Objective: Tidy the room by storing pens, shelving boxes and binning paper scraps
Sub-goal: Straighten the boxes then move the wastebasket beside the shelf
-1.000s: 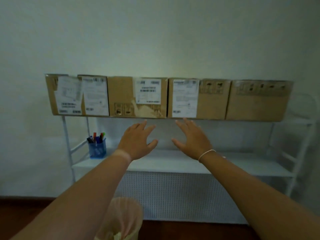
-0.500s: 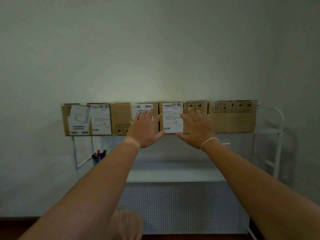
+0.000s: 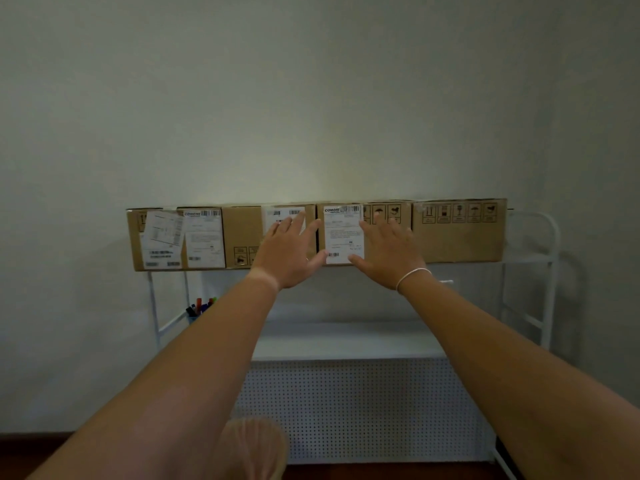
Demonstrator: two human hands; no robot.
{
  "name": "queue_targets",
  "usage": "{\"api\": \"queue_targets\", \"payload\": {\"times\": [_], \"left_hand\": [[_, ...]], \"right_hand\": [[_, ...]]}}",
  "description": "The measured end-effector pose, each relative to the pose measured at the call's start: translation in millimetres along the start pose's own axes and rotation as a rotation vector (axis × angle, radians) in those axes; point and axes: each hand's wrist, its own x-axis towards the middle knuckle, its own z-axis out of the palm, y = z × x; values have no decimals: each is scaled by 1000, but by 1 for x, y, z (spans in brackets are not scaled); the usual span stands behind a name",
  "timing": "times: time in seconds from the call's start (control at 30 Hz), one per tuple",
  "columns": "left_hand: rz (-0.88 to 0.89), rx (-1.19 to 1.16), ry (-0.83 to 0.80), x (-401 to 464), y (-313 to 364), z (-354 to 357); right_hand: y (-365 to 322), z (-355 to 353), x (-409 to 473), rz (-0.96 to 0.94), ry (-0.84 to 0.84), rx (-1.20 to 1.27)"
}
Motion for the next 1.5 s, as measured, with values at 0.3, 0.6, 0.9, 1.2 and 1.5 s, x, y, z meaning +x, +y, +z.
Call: {"api": "queue_targets", "payload": {"times": [0.3, 0.6, 0.9, 1.2, 1.5], "left_hand": [[5, -8, -32, 2, 5, 7], [-4, -18, -45, -2, 0, 7], [-204, -216, -202, -65, -29, 35], [-474, -294, -396, -144, -70, 135], [-700, -314, -650, -225, -118, 250]], "right_hand": [[6, 5, 2, 1, 3, 28], [8, 5, -2, -14, 16, 76], [-27, 53, -34, 11, -161, 279], [-81, 177, -80, -27, -402, 391], [-143, 319, -114, -5, -672, 498]]}}
